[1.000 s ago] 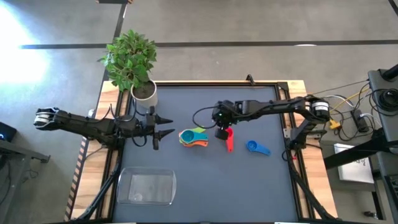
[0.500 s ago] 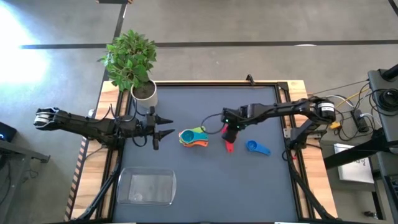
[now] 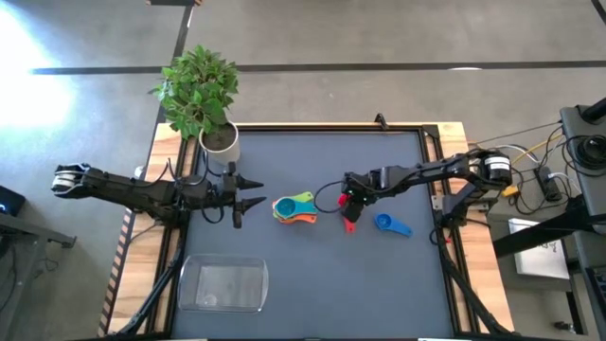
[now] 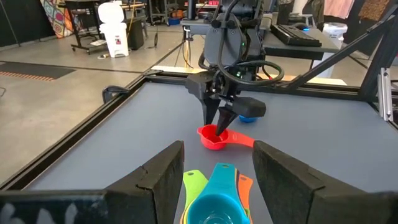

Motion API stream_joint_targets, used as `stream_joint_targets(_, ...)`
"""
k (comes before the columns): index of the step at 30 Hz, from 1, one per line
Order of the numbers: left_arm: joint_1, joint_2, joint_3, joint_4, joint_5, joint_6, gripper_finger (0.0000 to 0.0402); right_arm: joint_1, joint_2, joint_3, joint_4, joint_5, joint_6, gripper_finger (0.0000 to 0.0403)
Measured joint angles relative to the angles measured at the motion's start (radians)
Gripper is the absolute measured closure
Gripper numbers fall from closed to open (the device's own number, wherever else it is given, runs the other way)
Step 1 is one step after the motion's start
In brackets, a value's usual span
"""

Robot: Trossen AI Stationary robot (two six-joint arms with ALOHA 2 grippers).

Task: Nest measuring cups in basket
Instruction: Stack the red measuring cup on top of the light blue measuring cup

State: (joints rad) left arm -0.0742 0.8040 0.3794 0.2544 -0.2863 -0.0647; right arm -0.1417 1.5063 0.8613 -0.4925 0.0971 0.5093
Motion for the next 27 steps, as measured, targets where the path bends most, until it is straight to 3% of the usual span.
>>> stream_joint_targets(7,0.0,0.0,0.0,0.0,-0.017,0.008,0.0228,0.0,0.0,0.01,0.0,0.0,-0.093,0.0381)
stream_joint_targets(19,0.031,-0.064,-0.014,-0.014,-0.011,0.02,0.0252,0.0,0.017,0.297,0.023,-0.008,-0.358,0.0394)
stream_joint_targets(27,0.037,-0.19,-0.066,-0.016,-0.011,0.018,0.0296,-0.014,0.136,0.48,0.126,-0.214,-0.504,0.0394)
